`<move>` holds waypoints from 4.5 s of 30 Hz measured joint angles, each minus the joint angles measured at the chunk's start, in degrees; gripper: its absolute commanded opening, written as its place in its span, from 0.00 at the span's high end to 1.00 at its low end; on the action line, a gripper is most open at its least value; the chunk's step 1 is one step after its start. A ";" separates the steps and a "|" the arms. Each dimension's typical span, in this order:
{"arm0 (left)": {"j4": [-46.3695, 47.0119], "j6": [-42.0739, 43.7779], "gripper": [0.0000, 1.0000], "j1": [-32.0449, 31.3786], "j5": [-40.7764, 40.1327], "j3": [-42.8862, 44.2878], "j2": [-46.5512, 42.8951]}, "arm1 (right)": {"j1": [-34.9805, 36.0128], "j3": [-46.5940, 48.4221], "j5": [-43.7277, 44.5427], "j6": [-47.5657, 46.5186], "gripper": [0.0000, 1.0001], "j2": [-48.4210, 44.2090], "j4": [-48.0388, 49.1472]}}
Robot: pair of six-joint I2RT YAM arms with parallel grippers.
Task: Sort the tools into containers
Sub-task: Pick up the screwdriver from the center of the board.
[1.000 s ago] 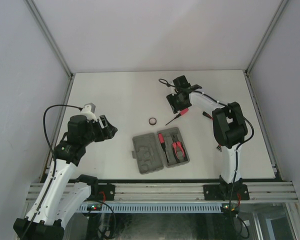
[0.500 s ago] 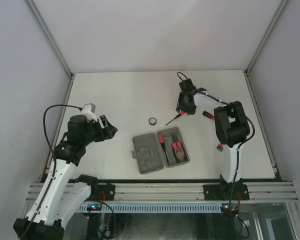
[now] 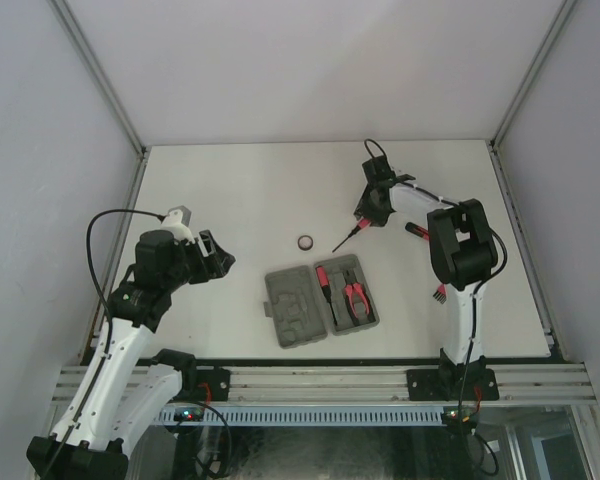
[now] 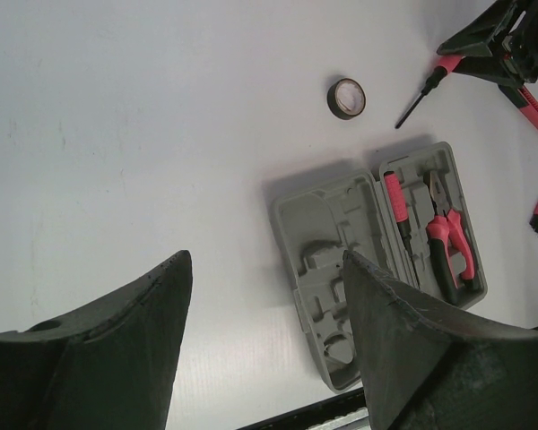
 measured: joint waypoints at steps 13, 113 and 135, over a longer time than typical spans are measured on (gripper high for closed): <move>0.00 0.00 0.28 0.00 0.37 0.00 0.00 | -2.16 -3.32 -4.28 1.97 0.91 -1.11 4.50; 27.93 -11.80 1.00 -54.01 -11.91 -9.84 5.86 | 45.31 -59.45 16.33 17.88 0.50 -86.73 27.34; 10.05 -4.28 1.00 -53.96 -27.76 -2.03 -0.63 | 43.69 -59.43 32.28 -13.51 0.44 -105.77 18.27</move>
